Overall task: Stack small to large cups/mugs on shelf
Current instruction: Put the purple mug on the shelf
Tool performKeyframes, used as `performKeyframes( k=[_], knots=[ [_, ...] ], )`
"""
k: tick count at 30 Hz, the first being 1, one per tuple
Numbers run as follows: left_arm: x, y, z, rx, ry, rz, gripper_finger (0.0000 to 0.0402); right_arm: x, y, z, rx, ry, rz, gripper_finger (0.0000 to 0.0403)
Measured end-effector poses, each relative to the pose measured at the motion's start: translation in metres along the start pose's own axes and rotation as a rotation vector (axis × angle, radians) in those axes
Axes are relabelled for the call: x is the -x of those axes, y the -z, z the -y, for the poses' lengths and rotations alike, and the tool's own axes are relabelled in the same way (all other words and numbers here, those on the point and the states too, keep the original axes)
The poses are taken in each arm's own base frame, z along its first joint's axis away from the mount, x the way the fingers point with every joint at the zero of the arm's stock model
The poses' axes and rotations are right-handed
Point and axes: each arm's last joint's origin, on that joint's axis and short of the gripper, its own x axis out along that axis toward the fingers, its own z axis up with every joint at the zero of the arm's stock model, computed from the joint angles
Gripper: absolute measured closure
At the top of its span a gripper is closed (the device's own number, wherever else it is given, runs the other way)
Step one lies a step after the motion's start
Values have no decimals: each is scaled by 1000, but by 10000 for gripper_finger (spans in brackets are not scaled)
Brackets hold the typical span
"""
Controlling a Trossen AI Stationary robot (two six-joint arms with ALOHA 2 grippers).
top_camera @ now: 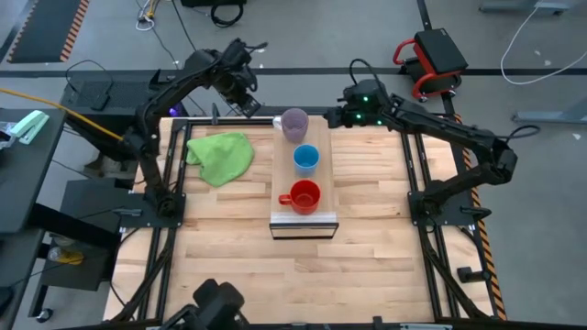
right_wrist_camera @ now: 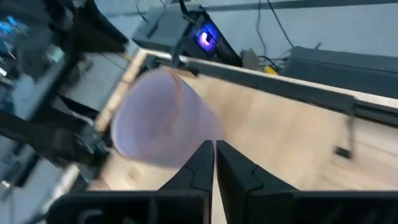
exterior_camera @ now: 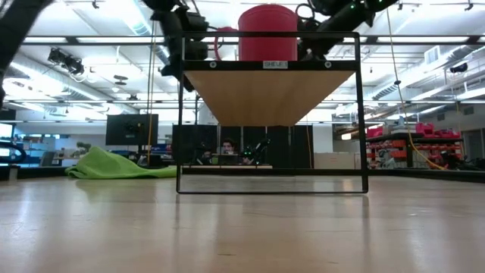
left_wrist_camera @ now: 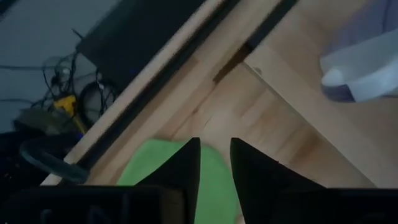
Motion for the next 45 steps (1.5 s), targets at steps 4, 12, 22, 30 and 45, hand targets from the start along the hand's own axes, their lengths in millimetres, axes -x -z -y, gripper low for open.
performKeyframes(
  k=[4, 12, 22, 30, 45],
  knots=[
    [0, 18, 3, 9, 8, 99, 314, 5, 6, 5, 87, 54, -64, 378],
    [-21, 21, 17, 71, 178, 362, 326, -12, 7, 12, 182, 72, -97, 386],
    [-39, 27, 0, 7, 144, 354, 342, -21, 5, 10, 161, 50, -66, 395],
    [-54, 33, 5, -35, 280, 354, 353, -37, 17, 7, 126, 45, -107, 398],
    [-54, 27, 37, -93, 339, 393, 352, -57, 21, 8, 120, 49, -108, 398]
  ],
)
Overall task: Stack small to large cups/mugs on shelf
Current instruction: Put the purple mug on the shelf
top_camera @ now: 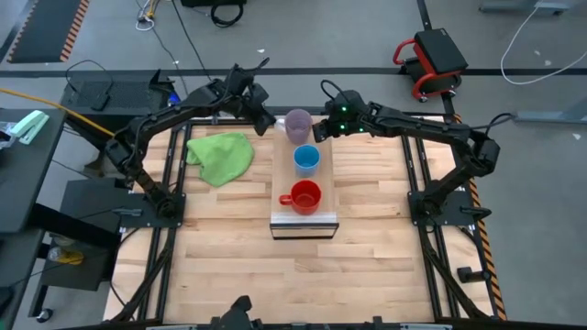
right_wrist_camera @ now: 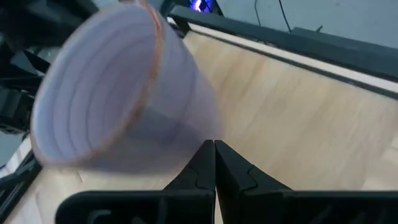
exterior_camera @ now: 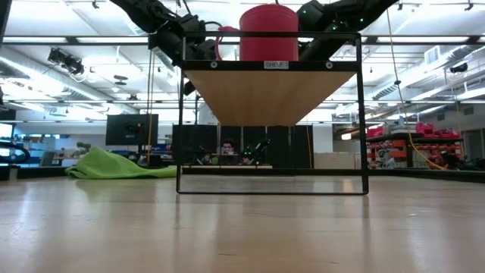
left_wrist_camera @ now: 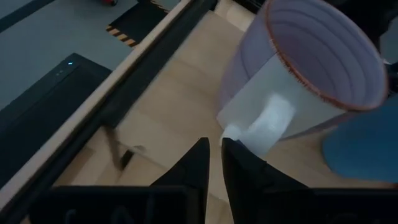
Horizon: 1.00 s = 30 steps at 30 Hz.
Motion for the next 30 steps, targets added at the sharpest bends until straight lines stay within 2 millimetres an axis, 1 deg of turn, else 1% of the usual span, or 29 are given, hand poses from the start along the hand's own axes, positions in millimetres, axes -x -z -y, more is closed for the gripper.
performKeyframes(
  k=[9, 21, 28, 30],
  knots=[
    [-5, -2, 11, -2, 18, 16, 351, -1, -1, 0, -10, -2, 6, 397],
    [-2, -1, 2, 46, -30, 14, 352, -1, 2, 1, -11, 12, -18, 397],
    [-2, -1, 2, 51, -24, 13, 361, -1, 3, 2, 7, 13, -30, 397],
    [-1, 0, -1, 61, -49, 0, 363, -1, 3, 2, 11, 12, -31, 397]
  ],
)
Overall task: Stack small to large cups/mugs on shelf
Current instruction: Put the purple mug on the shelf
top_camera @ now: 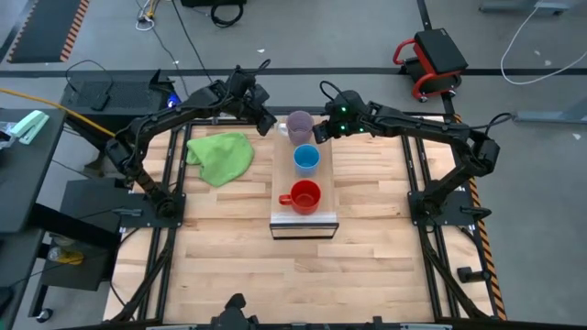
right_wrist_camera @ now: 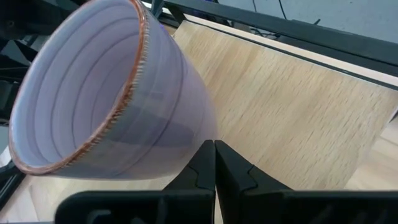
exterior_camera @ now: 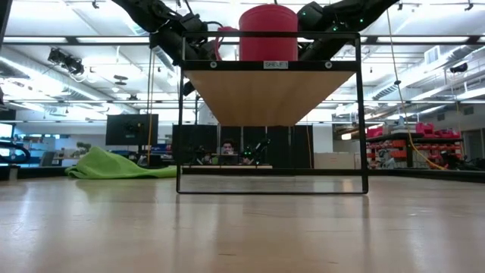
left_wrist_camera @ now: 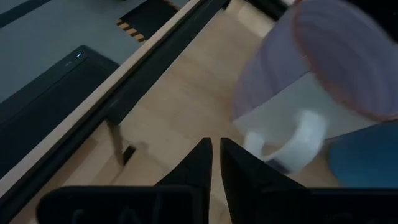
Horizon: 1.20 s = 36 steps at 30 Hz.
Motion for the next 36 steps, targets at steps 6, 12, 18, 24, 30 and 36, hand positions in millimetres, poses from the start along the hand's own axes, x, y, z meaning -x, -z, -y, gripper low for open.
performKeyframes(
  k=[6, 12, 18, 24, 30, 36],
  knots=[
    [9, 12, -16, 48, 8, -119, 369, 0, 0, 0, 5, -6, -5, 396],
    [9, 18, -10, 25, 99, -178, 352, 0, -1, 1, 15, -4, -3, 394],
    [6, 17, -3, 9, 169, -166, 321, 0, -1, 1, 21, -4, -3, 392],
    [1, 5, -1, -8, 127, -57, 297, 0, -2, 3, 18, -1, -1, 391],
    [-1, 4, 4, -4, 132, -44, 295, 0, -2, 3, 22, -1, 0, 391],
    [-4, 5, 14, -27, 152, -53, 296, 1, -2, 3, 24, 5, 2, 390]
  ],
)
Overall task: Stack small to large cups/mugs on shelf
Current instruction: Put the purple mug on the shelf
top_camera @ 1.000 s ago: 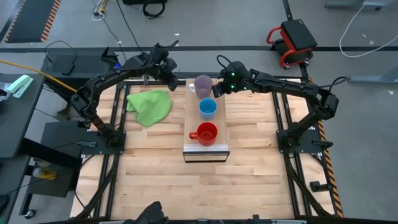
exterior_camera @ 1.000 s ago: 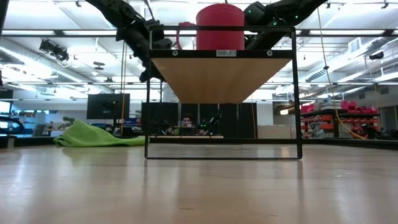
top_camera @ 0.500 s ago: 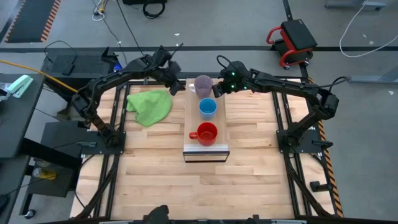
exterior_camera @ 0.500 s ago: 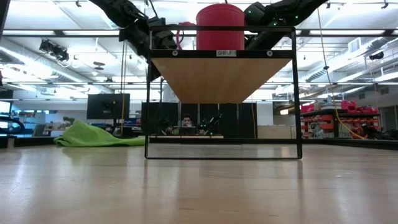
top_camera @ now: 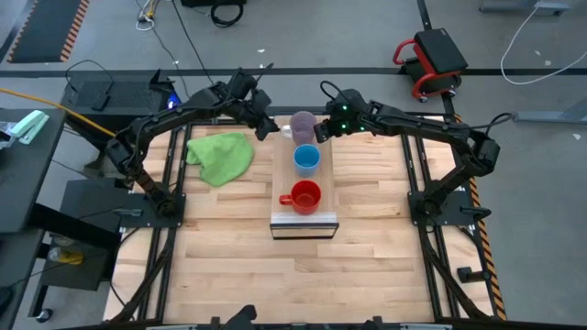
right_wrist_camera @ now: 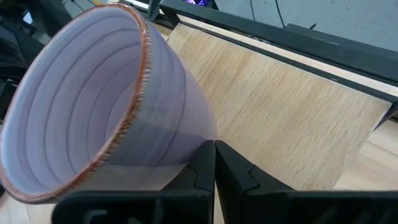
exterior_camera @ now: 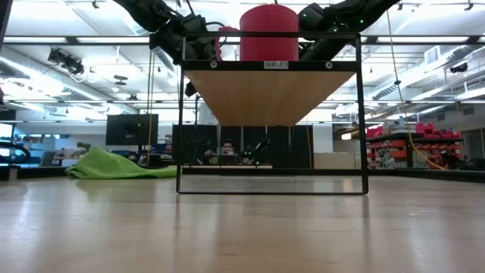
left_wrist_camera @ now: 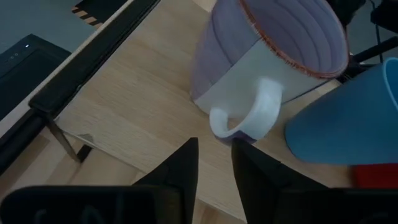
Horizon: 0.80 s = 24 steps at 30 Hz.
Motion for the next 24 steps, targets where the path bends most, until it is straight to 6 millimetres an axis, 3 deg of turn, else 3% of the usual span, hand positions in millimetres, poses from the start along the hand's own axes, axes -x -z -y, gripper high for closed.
performKeyframes(
  k=[19, 24],
  knots=[
    [0, -5, 0, 27, -32, 47, 303, 0, 0, -1, 0, -10, -2, 390],
    [6, 2, -13, 73, -79, -5, 305, 0, 1, 1, -3, 2, -15, 391]
  ],
)
